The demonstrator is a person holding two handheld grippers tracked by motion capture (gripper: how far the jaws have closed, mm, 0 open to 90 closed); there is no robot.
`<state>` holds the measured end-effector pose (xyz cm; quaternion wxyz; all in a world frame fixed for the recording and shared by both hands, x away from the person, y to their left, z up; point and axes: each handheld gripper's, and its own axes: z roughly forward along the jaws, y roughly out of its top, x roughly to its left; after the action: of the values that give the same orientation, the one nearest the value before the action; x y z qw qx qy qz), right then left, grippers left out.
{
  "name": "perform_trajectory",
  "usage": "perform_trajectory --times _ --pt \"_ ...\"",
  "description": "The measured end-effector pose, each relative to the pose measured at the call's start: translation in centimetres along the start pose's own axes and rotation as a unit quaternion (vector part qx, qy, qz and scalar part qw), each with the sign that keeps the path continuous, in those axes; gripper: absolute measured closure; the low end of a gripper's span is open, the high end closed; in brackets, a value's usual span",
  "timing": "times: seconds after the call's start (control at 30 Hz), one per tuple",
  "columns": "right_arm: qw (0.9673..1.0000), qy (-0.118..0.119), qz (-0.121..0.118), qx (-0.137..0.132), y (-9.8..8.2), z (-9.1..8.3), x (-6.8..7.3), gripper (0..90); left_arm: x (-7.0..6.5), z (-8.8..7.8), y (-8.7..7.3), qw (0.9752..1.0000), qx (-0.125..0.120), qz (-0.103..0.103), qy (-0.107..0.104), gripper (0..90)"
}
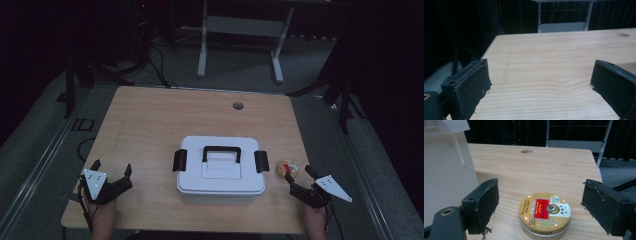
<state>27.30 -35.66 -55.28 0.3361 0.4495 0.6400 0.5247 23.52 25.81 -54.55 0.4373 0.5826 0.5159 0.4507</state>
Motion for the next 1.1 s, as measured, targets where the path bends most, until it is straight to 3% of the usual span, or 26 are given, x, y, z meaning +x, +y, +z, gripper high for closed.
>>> perform_trajectory --times 0.1,0.13,0.17,0.27,0.3,0.33,0.37,0.4,0.43,0.53,0.57,0.6,0.83,0.87,0.9,0.93,0.97,1.0,1.03,1.1 --pt "1.0 0.0 0.0 0.001 0.0 0.0 0.0 13.6 0.0 0.2 -0.1 1.0 0.008 0.005 0.004 1.9" --pt "1.0 0.0 0.002 0.0 0.0 0.0 0.0 13.6 0.4 0.2 0.1 0.9994 0.025 -0.02 -0.015 1.9" --pt "1.0 -0.001 0.002 0.0 0.0 0.0 0.0 13.6 0.7 0.1 0.2 0.9991 0.025 -0.028 -0.018 1.9" --pt "1.0 -0.001 0.002 0.001 0.0 0.0 0.0 13.6 1.2 0.1 0.4 0.9991 0.025 -0.031 -0.013 1.9" --pt "1.0 -0.001 0.002 0.001 0.0 0.0 0.0 13.6 1.8 0.4 0.5 0.9979 0.038 -0.037 -0.038 1.9" --pt "1.0 -0.001 0.002 0.001 0.0 0.0 0.0 13.6 1.9 0.6 0.5 0.997 0.053 -0.034 -0.045 1.9" --pt "1.0 -0.001 0.002 0.001 0.0 0.0 0.0 13.6 1.9 0.6 0.5 0.997 0.053 -0.034 -0.045 1.9" --pt "1.0 -0.001 0.002 0.001 0.0 0.0 0.0 13.6 2.3 0.9 0.5 0.9955 0.077 -0.024 -0.051 1.9" --pt "1.0 -0.001 0.002 0.001 0.0 0.0 0.0 13.6 2.5 0.9 0.3 0.9943 0.085 -0.02 -0.061 1.9" --pt "1.0 -0.001 0.002 0.001 0.0 0.0 0.0 13.6 2.8 0.8 0.2 0.9928 0.098 -0.025 -0.063 2.0" --pt "1.0 -0.001 0.002 0.001 0.0 0.0 0.0 13.6 3.0 0.9 0.2 0.99 0.118 -0.027 -0.072 2.0" --pt "1.0 -0.002 0.002 0.002 0.0 0.0 0.0 13.6 3.0 0.9 0.2 0.9884 0.123 -0.032 -0.083 1.9" --pt "1.0 -0.002 0.001 0.002 0.0 0.0 0.0 13.6 2.5 1.6 0.5 0.9794 0.167 -0.025 -0.111 1.9" --pt "1.0 -0.002 0.001 0.002 0.0 0.0 0.0 13.6 2.5 1.6 0.5 0.9794 0.167 -0.025 -0.111 1.9" --pt "1.0 -0.002 0.001 0.002 0.0 0.0 0.0 13.6 2.5 1.9 0.5 0.9748 0.188 -0.022 -0.119 1.9" --pt "1.0 -0.002 0.001 0.002 0.0 0.0 0.0 13.6 2.5 1.9 0.5 0.9748 0.188 -0.022 -0.119 1.9" --pt "1.0 -0.002 0.001 0.002 0.0 0.0 0.0 13.6 2.5 2.2 0.5 0.9693 0.209 -0.021 -0.127 2.0" --pt "1.0 -0.002 0.001 0.002 0.0 0.0 0.0 13.6 2.5 2.2 0.6 0.9676 0.218 -0.019 -0.127 2.0" --pt "1.0 -0.002 0.002 0.001 0.0 0.0 0.0 13.6 2.5 2.3 0.6 0.964 0.228 -0.019 -0.135 2.0" --pt "1.0 -0.002 0.002 0.001 0.0 0.0 0.0 13.6 2.6 2.5 0.8 0.9602 0.245 -0.015 -0.133 2.2"
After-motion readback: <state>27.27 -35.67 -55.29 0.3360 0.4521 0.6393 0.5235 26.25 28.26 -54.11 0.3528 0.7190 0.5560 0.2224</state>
